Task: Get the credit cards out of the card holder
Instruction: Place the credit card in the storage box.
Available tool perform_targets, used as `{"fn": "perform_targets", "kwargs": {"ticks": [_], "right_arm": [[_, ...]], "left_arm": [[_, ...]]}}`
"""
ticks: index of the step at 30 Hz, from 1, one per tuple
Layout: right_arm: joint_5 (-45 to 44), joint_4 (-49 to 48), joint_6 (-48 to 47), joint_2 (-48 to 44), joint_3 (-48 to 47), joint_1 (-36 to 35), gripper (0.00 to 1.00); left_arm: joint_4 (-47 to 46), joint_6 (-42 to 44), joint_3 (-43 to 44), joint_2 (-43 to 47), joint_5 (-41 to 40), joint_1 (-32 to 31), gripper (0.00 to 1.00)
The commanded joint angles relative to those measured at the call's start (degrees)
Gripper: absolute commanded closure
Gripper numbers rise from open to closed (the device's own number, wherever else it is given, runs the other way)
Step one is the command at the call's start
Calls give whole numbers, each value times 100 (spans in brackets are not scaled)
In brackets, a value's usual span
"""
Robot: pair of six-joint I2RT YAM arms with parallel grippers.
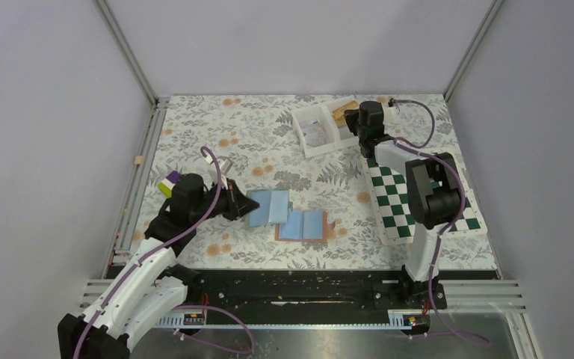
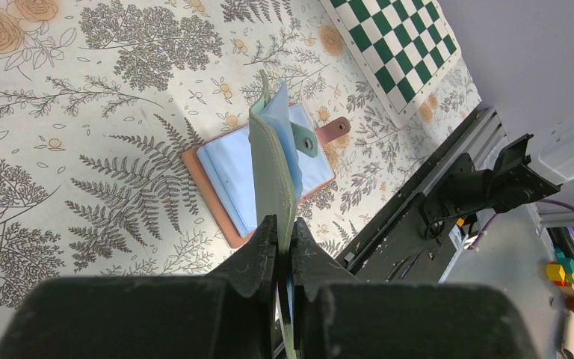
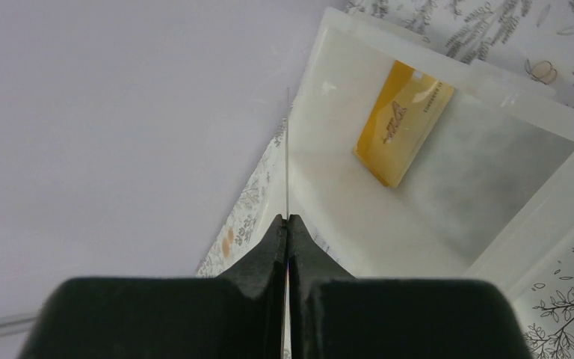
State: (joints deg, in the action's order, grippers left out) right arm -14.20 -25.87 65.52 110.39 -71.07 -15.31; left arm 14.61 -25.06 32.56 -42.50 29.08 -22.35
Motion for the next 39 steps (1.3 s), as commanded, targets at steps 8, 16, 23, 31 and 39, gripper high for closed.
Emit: {"fn": "perform_targets", "kwargs": {"ticks": [8,16,23,31,39], "right_arm": [[-700,373,1243,937,-847,6,100],[-860,919,1926,1371,-1324,10,100],[-931,1692,2386,1768,-1996,11,100],[-907,2728,2723,2290,-2912,10,100],[-956,3530,2662,2674,-3636,18,100]], "left_arm": [[-83,194,375,-134,-156,-191,100],[-133,186,387,-191,-6,-191,100],[-153,193,401,-256,35,-191,100],[-153,203,418,-353,44,-191,100],[-144,212,435,-390,35,-184,100]]}}
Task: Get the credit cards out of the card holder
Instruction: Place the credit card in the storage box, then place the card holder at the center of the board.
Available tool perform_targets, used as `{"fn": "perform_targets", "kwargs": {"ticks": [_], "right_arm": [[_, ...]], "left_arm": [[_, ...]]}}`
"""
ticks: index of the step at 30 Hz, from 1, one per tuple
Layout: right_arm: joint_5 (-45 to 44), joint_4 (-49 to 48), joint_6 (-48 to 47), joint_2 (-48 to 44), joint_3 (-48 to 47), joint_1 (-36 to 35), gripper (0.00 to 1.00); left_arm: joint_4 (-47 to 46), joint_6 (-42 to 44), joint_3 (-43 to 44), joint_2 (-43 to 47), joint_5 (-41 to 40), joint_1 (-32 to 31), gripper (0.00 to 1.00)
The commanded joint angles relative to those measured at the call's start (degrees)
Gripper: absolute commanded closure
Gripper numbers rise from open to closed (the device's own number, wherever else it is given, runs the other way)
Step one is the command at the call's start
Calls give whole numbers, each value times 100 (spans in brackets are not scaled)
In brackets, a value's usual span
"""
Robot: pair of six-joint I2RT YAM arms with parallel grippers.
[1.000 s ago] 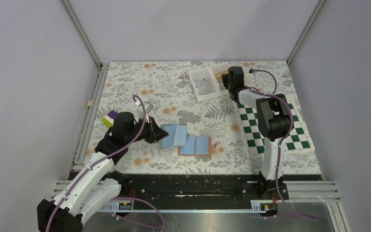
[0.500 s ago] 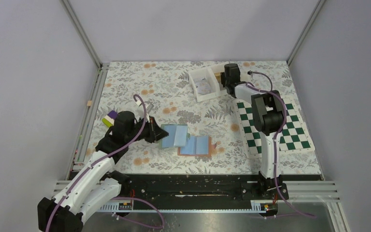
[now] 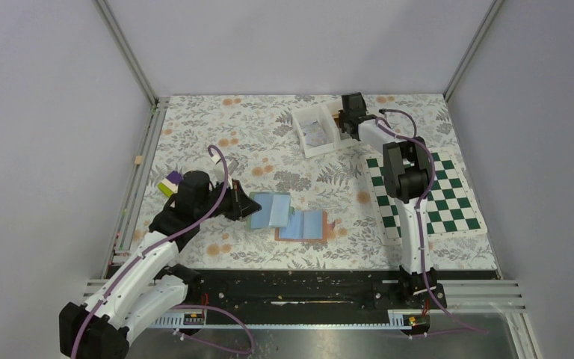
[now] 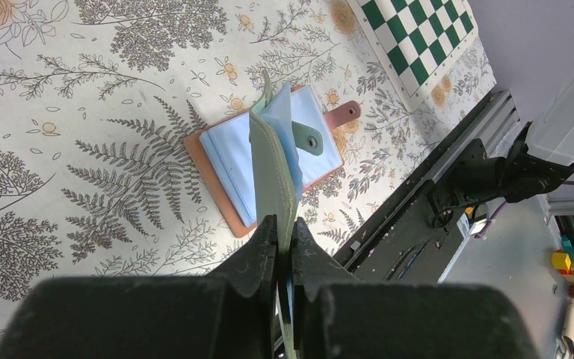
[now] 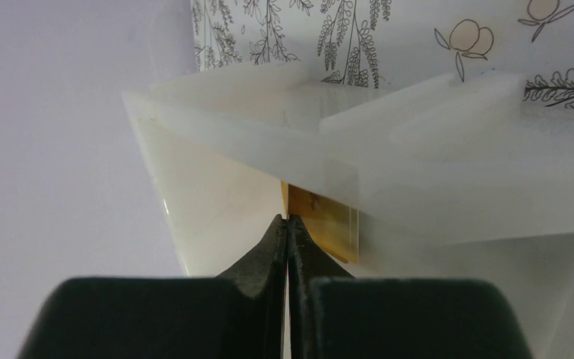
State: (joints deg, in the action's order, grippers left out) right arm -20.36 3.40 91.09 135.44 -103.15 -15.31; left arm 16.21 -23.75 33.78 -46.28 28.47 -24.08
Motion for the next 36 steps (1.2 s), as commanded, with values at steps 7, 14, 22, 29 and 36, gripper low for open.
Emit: {"fn": "perform_targets", "kwargs": {"ticks": [7,14,22,29,36], "right_arm": [[-234,759,72,311,-631,33,85],[-217,794,-275,51,-622,71,75],[2,877,-977,-557,-585,181,64],[375,662,-1556,-1376,24,311,60],[1615,222,-2673,-2491,505,351,59]], "left_arm": [[-303,81,314,-39,101,-12,100],[-329,63,297,42,135,-9,100],[-430,1,234,187,265,-9,100],[-371,19,260,330,94,11,100],[-60,-178,266,295,-771,248,100]]}}
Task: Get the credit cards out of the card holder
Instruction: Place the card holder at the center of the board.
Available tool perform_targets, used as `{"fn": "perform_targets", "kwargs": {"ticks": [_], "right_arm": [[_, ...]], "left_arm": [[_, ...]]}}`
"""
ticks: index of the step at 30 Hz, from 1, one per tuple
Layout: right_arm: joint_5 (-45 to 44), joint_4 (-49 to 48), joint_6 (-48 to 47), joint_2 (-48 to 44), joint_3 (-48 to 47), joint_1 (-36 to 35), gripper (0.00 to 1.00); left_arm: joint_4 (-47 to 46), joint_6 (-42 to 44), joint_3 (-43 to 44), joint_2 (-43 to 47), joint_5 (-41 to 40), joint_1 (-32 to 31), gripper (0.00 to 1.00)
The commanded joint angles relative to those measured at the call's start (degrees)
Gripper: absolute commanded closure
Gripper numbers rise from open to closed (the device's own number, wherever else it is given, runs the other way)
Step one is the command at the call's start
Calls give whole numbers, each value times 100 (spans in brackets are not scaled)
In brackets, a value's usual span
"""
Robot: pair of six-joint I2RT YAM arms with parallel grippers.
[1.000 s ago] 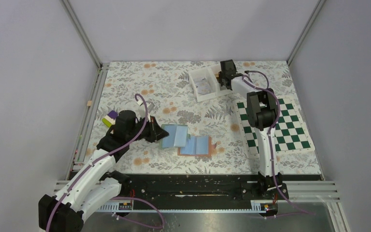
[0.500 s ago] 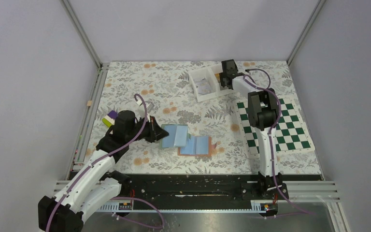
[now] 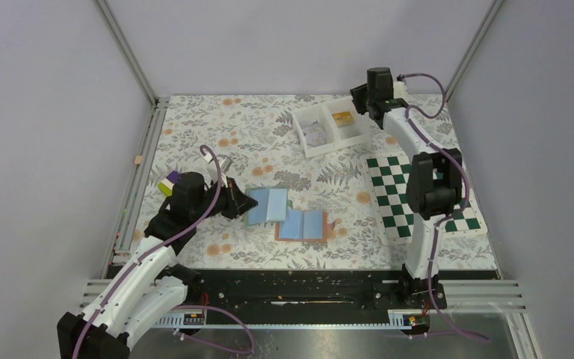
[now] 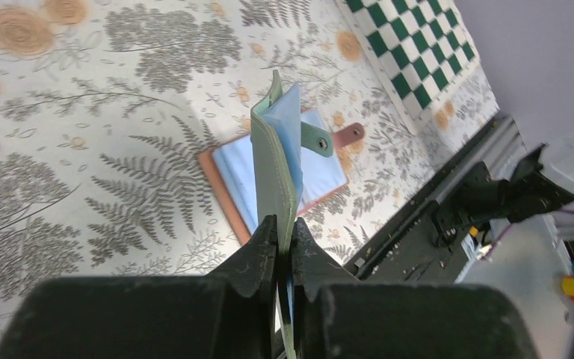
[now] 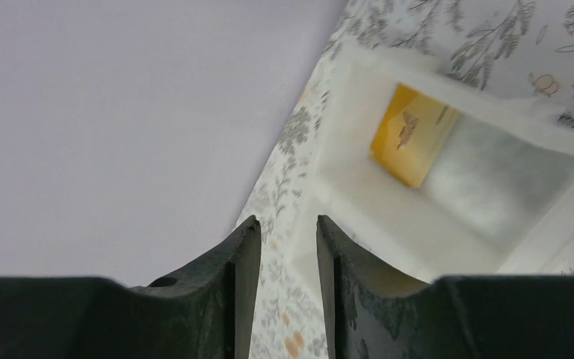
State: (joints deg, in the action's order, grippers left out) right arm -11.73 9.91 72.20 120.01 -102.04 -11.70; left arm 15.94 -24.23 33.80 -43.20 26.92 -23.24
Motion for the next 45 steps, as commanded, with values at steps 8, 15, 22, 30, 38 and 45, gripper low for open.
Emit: {"fn": "perform_targets", "kwargs": {"ticks": [8,15,22,30,38,45], "right_arm": [[2593,-1144,-2058,-2785,2232,-8,48],[3615,-1047,-2714,-4315,3757,-76,1],[3864,-329,-3252,-5461,4759,-75,0],[4126,966,-3741,-6807,5535,-98,0],[3789,2287,-4152,-8177,5845,-95,1],[3172,3143,-4176,-8926,5308,-96,1]], "left_arm": [[-240,-1439,496,-493,-587,881,100],[-998,-1744,809,-1436,-428,1269,100],[-1432,-1815,600,-2865,-230,1751,100],[-334,-1665,548,-2960,-1122,1976,58],[435,-1444,399,-977,-1995,2075,1],[1,-1045,429,254,-141,1845,1]]}}
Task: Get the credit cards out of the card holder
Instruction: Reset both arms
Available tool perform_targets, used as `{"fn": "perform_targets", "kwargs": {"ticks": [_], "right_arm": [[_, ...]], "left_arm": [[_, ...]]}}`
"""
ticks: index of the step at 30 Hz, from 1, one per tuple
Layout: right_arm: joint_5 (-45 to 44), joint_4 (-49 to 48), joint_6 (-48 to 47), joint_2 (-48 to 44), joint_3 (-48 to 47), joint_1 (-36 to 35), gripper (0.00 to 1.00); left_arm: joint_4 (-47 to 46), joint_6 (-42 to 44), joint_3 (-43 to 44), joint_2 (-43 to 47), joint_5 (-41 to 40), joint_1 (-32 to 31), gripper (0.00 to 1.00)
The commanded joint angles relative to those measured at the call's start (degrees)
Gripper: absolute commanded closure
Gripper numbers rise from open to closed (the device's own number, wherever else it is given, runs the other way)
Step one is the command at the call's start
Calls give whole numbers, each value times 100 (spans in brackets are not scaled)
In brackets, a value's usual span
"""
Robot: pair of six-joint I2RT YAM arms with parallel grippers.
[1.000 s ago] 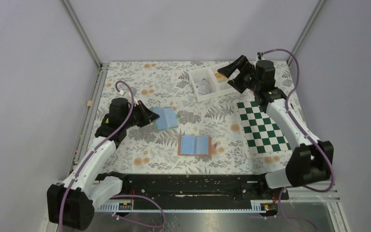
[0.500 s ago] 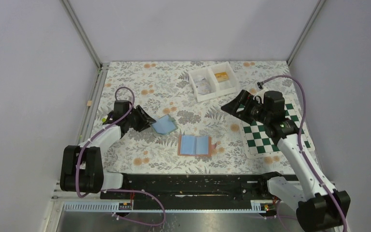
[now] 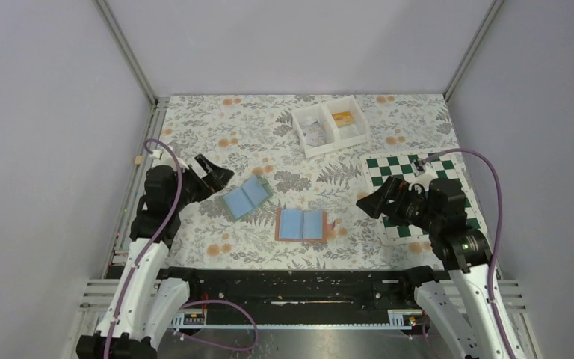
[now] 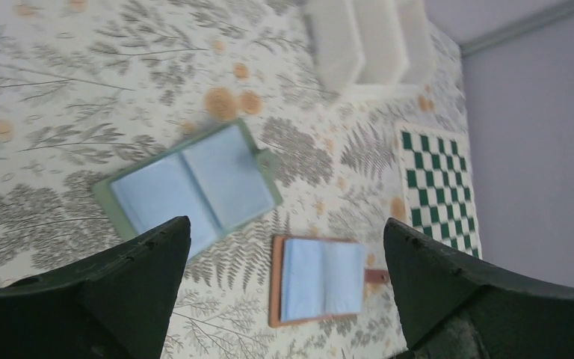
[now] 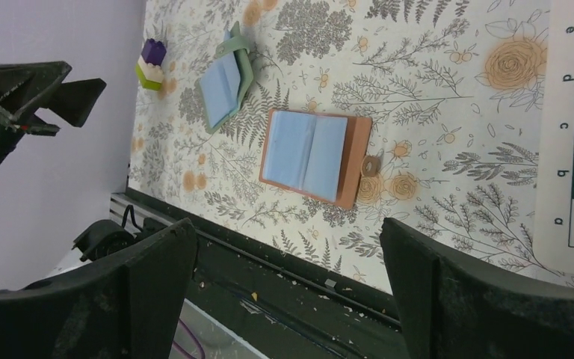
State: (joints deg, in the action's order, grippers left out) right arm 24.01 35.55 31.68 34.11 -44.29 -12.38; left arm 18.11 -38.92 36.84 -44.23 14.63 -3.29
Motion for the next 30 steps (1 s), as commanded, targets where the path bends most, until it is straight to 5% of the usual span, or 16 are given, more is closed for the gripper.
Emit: {"fn": "perform_targets", "kwargs": {"ticks": [1,8,30], "right_arm": [[-478,613,-70,-438,-527,-29,0],[-781,452,592,-1006,-662,-27,1],[-1014,357,574,-1332,-688,-28,0]], "left_arm": [[-124,594,252,476,1245,-233,1],[496,1435,1031,819,1480,-1421,1],[494,1435,935,1358,1274,-1578,1]]}}
